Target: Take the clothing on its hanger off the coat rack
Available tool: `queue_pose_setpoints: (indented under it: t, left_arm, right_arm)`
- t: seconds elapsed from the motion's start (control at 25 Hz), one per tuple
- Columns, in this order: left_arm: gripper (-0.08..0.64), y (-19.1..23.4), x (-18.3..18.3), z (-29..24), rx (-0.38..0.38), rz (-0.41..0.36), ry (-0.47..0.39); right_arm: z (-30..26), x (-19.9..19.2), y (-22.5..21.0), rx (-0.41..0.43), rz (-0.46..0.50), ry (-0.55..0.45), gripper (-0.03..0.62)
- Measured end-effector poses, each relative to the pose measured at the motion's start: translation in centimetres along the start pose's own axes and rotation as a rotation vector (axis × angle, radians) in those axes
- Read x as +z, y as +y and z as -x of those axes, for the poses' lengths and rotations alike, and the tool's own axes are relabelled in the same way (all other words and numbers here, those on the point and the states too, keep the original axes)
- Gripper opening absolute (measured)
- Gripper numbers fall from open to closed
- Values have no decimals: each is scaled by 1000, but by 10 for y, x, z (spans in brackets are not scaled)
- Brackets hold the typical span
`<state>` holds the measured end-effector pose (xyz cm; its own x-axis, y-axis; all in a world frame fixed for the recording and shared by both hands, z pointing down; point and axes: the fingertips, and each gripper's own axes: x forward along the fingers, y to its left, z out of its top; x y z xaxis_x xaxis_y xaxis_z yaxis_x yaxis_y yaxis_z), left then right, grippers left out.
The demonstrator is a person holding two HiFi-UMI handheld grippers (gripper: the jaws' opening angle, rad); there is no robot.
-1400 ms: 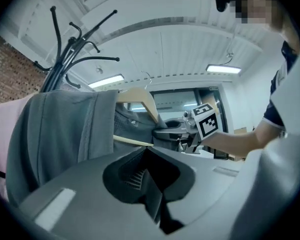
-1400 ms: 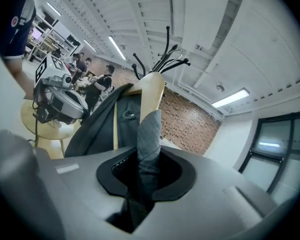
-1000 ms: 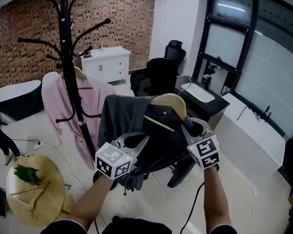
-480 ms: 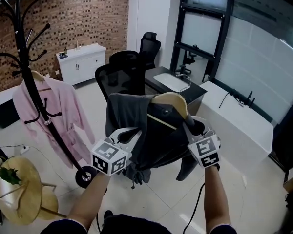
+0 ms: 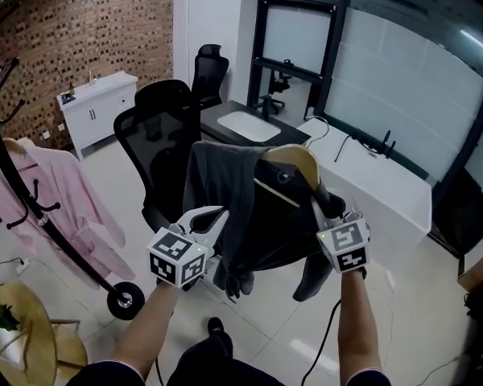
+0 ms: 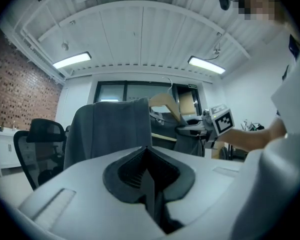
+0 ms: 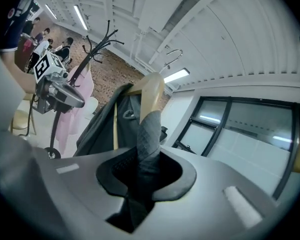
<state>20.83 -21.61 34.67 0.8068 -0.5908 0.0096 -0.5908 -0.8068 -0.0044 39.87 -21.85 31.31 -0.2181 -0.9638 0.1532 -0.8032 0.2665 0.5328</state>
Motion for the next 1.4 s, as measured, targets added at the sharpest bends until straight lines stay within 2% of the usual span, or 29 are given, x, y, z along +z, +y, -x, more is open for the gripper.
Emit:
queue_pose_setpoints:
  t: [0.32,0.72,0.96,1.12,1.4]
  left_arm:
    - [6,34,5,-75,-49,-7,-39]
    - [6,135,10,-142,-11,-6,-55]
    - [6,190,2,-151,46,22,-52]
    - [6,222,-12,-152,105,36,-27]
    - [6,282,-26,-150,264,45,7]
  right_arm:
    - [-45,-9,-51,-27,-44,-7,61]
    - [-159,13,-87,-4,-79,-58,63]
    - [-235,21,-82,28,-104,-66,63]
    - [-285,29,-70,81,-111,-90,63]
    - [-378,40,-51,216,-123,-135,63]
